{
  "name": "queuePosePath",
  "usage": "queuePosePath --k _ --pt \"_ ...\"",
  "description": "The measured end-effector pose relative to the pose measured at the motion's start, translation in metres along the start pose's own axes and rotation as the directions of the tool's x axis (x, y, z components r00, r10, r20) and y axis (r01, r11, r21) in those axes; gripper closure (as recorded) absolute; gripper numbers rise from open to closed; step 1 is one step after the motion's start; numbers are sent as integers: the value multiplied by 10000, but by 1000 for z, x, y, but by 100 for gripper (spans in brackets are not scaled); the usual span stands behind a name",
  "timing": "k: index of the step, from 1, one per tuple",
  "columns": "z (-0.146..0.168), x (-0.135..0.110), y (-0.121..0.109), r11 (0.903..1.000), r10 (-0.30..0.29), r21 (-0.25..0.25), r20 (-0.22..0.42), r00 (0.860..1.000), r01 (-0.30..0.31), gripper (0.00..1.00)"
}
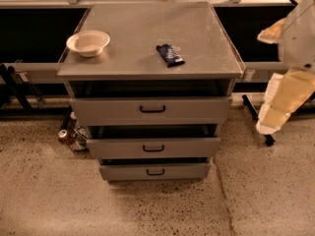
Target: Open middle drawer
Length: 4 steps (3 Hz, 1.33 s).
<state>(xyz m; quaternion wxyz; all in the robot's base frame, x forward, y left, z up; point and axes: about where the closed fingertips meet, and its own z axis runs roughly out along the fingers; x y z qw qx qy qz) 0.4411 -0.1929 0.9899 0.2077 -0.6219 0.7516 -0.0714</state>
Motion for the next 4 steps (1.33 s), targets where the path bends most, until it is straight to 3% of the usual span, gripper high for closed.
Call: queuePosePath --k 1,2,3,4 --pt "59 5 10 9951 -401 -904 -4 9992 399 0" --pt "121 10 24 9779 -688 -1973 64 9976 687 0" --pt "121 10 24 9779 -689 -1973 64 9976 688 0" --pt "148 7 28 9681 -1196 -2254 -304 9924 1098 0"
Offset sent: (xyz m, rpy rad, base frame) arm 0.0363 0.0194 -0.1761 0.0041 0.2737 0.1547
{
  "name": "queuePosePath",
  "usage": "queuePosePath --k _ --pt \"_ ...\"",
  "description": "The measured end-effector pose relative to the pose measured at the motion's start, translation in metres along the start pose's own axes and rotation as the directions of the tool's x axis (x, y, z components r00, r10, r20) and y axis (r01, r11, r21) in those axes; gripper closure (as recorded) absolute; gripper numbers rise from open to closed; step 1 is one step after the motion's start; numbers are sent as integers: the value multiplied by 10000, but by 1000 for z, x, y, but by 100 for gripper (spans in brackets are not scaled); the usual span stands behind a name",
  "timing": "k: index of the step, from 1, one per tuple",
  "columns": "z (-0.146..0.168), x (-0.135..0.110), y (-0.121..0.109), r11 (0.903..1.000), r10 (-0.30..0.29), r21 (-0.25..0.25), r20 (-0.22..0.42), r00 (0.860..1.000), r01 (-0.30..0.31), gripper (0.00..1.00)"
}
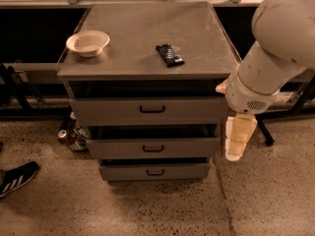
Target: Open middle drawer
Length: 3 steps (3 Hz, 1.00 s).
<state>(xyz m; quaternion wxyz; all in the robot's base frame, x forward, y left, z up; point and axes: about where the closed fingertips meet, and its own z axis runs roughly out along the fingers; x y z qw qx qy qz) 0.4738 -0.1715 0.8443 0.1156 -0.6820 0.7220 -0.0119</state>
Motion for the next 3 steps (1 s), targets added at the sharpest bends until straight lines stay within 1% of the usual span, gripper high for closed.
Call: queuePosePath --k 1,2,3 --pt "59 0 -1 9969 -574 -534 9 9984 573 0" --pt "124 6 0 9917 -937 -848 365 9949 965 0" --pt "187 15 0 9892 -935 -1047 846 9920 1022 0"
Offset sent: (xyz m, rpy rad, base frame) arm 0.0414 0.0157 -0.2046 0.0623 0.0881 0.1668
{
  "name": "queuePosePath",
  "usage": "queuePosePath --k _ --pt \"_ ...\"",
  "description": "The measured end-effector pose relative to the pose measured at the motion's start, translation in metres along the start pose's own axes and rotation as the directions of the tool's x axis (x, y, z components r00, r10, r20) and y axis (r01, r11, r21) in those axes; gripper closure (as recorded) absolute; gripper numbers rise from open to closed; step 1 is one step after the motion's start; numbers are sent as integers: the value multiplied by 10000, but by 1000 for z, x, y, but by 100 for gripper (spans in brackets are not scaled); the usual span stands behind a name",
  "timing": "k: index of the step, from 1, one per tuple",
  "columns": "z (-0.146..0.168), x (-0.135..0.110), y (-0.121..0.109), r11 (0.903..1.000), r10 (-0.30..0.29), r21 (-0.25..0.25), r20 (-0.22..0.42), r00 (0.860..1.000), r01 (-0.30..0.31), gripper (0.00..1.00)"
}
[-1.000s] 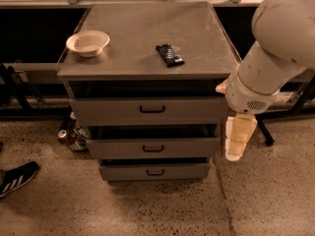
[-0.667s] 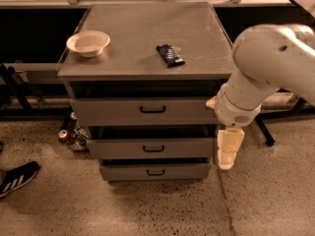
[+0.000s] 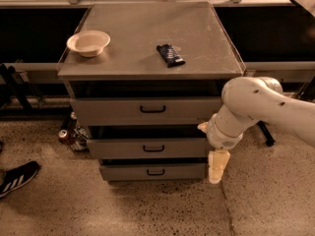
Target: Open middle drawer
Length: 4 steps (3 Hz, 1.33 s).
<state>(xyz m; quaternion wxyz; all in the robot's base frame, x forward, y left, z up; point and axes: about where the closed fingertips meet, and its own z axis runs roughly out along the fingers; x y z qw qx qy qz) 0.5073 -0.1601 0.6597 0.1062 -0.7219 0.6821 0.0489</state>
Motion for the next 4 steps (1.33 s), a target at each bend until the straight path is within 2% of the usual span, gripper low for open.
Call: queuePosePath --k 1,2,3,4 --pt "63 17 -2 9987 322 -408 452 9985 -304 0" --pt "63 17 -3 9987 322 -408 452 9985 -304 0" --pt "89 19 -15 9994 155 -326 408 9990 -142 0" --pt "125 30 -36 9998 -110 145 682 9976 100 0"
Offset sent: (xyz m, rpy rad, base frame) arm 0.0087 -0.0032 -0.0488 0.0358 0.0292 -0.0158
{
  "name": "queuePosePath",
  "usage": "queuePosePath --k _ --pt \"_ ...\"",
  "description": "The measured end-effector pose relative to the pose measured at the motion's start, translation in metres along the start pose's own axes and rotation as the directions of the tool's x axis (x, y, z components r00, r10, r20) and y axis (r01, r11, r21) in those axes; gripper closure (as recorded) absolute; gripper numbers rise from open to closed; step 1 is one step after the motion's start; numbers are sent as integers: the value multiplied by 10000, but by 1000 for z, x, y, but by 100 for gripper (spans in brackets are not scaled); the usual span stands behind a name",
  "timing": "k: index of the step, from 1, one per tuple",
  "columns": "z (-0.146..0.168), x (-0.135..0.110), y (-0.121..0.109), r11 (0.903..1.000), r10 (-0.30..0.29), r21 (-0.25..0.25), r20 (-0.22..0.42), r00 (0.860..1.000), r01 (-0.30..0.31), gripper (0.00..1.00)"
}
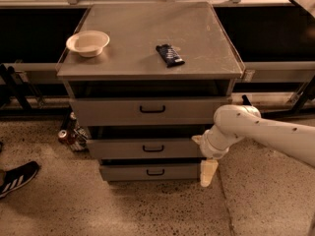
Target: Open middle drawer
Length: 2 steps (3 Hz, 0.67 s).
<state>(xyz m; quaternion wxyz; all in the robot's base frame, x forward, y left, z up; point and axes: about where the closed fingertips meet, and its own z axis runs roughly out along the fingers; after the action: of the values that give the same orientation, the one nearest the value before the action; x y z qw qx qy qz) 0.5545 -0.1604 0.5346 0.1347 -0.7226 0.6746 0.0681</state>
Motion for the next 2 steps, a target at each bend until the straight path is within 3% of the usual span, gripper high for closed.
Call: queuePosePath --k 2 --pt "52 10 -44 9969 -568 552 18 9984 566 0"
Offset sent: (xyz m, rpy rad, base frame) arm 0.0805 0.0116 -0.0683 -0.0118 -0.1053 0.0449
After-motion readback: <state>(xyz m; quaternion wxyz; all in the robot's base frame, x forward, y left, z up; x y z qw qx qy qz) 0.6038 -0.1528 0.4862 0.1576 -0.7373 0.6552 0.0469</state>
